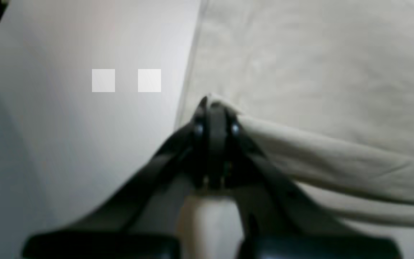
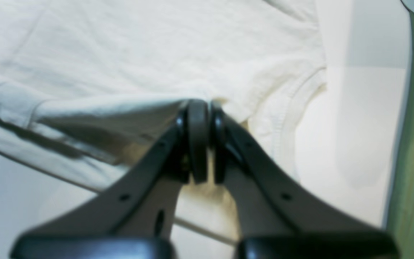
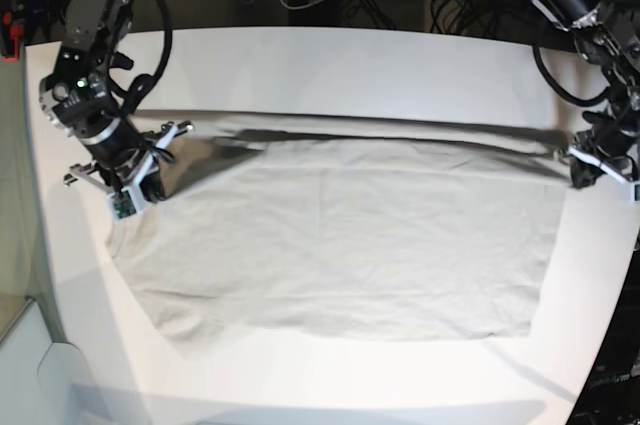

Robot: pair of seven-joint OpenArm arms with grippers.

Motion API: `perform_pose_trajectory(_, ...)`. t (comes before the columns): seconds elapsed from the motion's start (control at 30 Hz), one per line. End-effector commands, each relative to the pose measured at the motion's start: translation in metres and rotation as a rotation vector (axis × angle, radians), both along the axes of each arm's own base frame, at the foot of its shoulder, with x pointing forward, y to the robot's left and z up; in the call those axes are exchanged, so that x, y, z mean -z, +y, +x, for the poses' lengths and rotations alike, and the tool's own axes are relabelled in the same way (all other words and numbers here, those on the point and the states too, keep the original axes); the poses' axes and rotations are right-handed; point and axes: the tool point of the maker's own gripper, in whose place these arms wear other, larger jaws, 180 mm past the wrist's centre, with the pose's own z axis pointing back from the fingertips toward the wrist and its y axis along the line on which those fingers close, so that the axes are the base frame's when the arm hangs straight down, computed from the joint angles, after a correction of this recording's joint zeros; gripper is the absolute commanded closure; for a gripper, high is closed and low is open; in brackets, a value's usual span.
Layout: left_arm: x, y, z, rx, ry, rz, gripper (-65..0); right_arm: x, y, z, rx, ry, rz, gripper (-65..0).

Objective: Layout the t-shirt on the table in an organized manner, then fold the t-shirt properly
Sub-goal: 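Regrasp the folded edge with both grippers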

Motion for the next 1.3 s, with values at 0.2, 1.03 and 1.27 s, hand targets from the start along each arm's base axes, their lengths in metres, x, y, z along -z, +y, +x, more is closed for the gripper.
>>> perform_pose_trajectory(0.2, -0.026, 0.008, 0.016, -0.004, -0.079, 0.025, -0.1, 0.004, 0.002, 0.002, -0.015, -0.003, 0.019, -1.5)
perform_pose_trajectory(1.03, 0.019, 0.007, 0.044, -0.031, -0.005, -0.181, -13.2, 0.010, -0.002, -0.004, -0.015, 0.023, 0.004, -6.8)
perform_pose_trajectory(1.27, 0.022, 0.020, 0.039, -0.047, 0.011, -0.182, -23.0, 0.008, -0.009, -0.010, -0.015, 0.023, -0.022, -28.1)
